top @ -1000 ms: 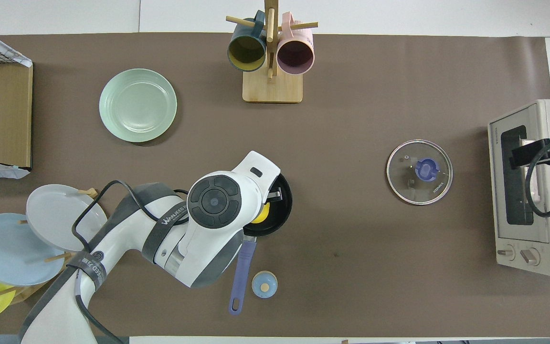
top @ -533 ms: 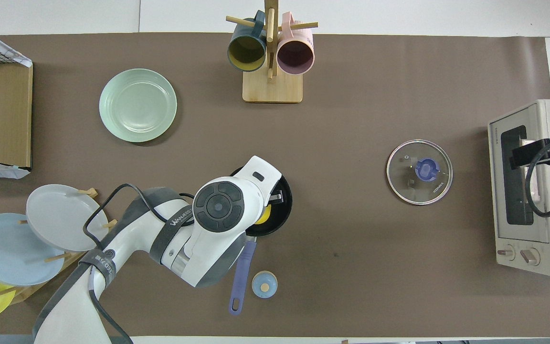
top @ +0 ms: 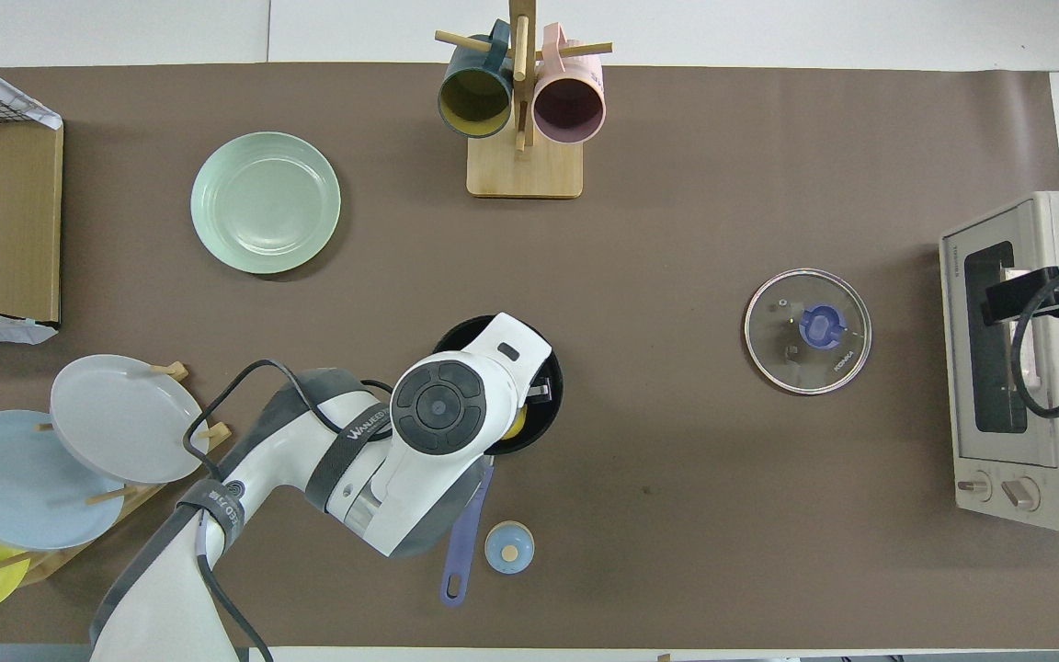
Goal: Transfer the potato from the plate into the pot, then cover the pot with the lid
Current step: 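Lower the potato into the saucepan and open the left gripper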
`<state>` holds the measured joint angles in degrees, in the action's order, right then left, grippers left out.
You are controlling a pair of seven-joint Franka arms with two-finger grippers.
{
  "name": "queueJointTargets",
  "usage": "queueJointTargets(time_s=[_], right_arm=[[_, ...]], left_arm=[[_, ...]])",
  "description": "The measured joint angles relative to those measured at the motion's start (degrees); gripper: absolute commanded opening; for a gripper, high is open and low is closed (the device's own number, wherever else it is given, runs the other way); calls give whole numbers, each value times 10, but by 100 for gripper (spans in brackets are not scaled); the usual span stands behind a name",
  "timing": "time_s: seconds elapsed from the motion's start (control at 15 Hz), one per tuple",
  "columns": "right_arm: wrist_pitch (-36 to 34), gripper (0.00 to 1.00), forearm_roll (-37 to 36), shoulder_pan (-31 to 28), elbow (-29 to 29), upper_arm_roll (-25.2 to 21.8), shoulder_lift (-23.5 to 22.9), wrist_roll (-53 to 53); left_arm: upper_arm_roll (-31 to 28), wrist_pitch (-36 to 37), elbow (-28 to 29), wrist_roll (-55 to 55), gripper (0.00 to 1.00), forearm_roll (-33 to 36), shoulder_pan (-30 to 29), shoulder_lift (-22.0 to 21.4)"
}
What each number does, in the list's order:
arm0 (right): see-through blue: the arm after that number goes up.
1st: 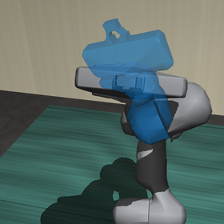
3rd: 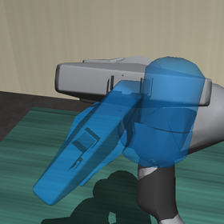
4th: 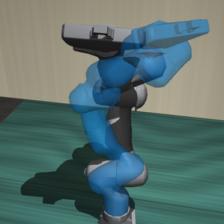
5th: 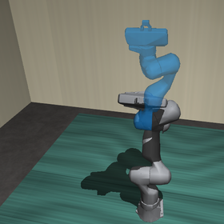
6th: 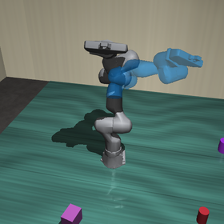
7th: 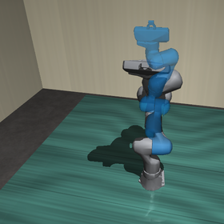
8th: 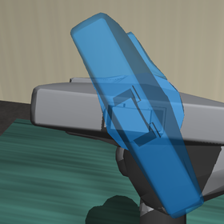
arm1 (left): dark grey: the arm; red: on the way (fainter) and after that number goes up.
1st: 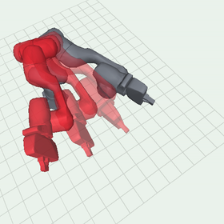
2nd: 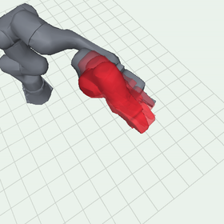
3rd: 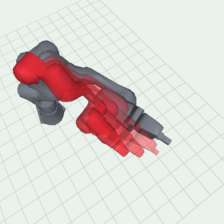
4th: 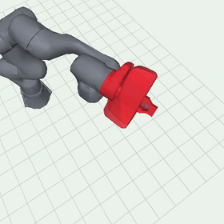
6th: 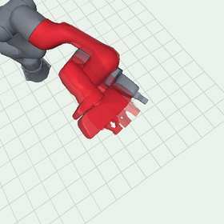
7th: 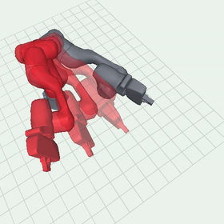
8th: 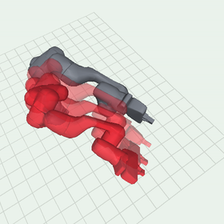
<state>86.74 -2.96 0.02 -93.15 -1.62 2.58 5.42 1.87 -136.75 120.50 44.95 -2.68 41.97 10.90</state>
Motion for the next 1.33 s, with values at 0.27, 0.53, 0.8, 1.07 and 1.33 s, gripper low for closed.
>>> queueJointTargets(time_s=[0.27,0.53,0.8,1.07,1.33], right_arm=[[0,100,0,0,0,0,0,0],[0,100,0,0,0,0,0,0],[0,100,0,0,0,0,0,0],[0,100,0,0,0,0,0,0],[0,100,0,0,0,0,0,0]], left_arm=[[0,-4,1,0,0,0,5,9],[-1,-8,1,0,32,2,9,15],[-1,-8,1,0,75,7,11,15],[-2,-8,1,-1,79,7,11,15],[-5,-8,0,-1,82,8,11,15]])
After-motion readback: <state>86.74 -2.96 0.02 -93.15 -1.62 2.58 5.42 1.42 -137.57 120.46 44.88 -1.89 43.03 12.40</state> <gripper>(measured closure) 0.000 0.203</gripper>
